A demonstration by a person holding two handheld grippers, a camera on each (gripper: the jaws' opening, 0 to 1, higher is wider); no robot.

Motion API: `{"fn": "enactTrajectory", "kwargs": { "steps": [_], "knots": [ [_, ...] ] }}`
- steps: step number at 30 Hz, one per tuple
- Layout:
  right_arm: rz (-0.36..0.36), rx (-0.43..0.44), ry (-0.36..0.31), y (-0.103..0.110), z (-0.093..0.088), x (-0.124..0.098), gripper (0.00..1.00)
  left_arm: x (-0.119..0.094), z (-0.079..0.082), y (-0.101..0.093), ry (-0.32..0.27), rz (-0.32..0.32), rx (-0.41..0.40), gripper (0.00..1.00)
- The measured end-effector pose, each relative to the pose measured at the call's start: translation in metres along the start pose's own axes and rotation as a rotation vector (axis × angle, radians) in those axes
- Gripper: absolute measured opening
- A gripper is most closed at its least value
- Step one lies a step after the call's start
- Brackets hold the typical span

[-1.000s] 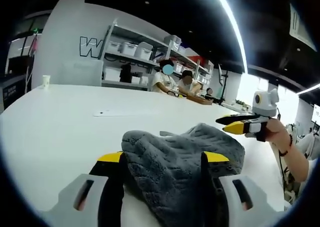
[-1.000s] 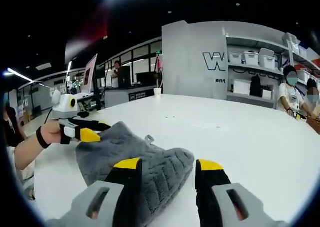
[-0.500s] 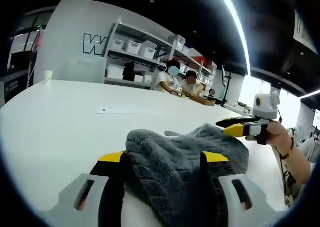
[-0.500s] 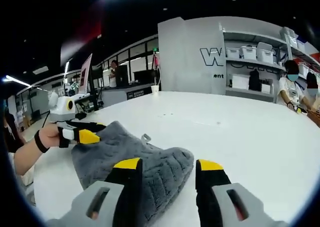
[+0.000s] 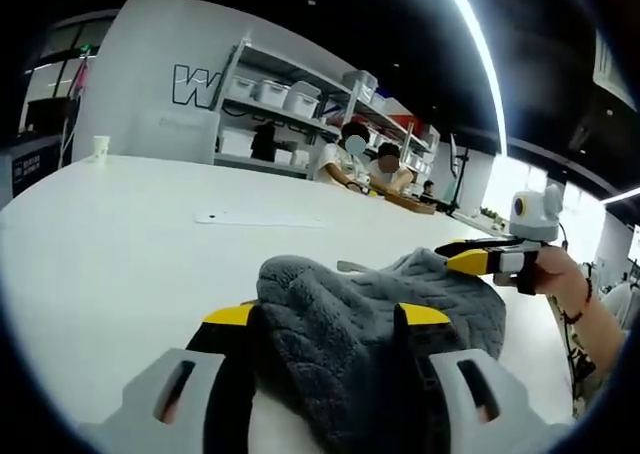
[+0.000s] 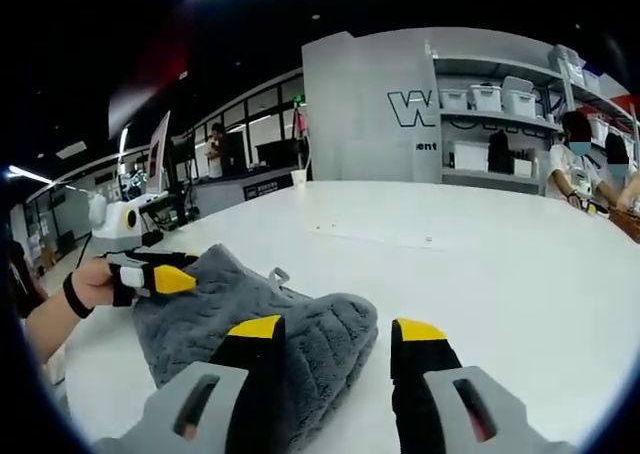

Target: Open the folded towel by lifting each exposed corner and separating the folded layers until the towel lies flat within the target outline without major curled edges

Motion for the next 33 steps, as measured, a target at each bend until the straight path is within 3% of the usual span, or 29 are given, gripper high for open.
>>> {"fn": "enactTrajectory", "kwargs": {
  "steps": [10,13,16,23,27,33],
  "knots": [
    [-0.009,0.044,-0.002,-0.002,-0.006,0.003,0.39,0.005,-0.003,0.004,0.004,-0.005,-0.013,0.43],
    [-0.021,0.056,0.000,-0.003,-0.007,0.002,0.40,0.006,-0.005,0.009,0.015,-0.001,-0.053,0.41],
    [-0.014,0.070,-0.006,-0.003,-0.009,0.003,0.39,0.006,-0.004,0.009,0.014,-0.002,-0.028,0.40],
    [0.007,0.140,-0.029,-0.005,-0.018,0.005,0.32,0.005,-0.004,0.006,0.006,0.005,-0.011,0.36],
    [0.033,0.180,-0.041,-0.004,-0.020,0.008,0.24,0.005,-0.004,0.007,0.004,0.009,-0.022,0.32],
    [0.037,0.189,-0.052,-0.004,-0.019,0.008,0.17,0.005,-0.003,0.010,-0.003,0.027,-0.005,0.24]
  ]
}}
Point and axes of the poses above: the point that each gripper's makers call its tool centre point, and the gripper's own axes: x roughly forward along the fingers, y roughly to its left, z roughly out of its top, the point moved 9 cm from there along -x, roughly backward along the fingers, and after that the axes turned 14 degrees about z, right-handed, at the moved point
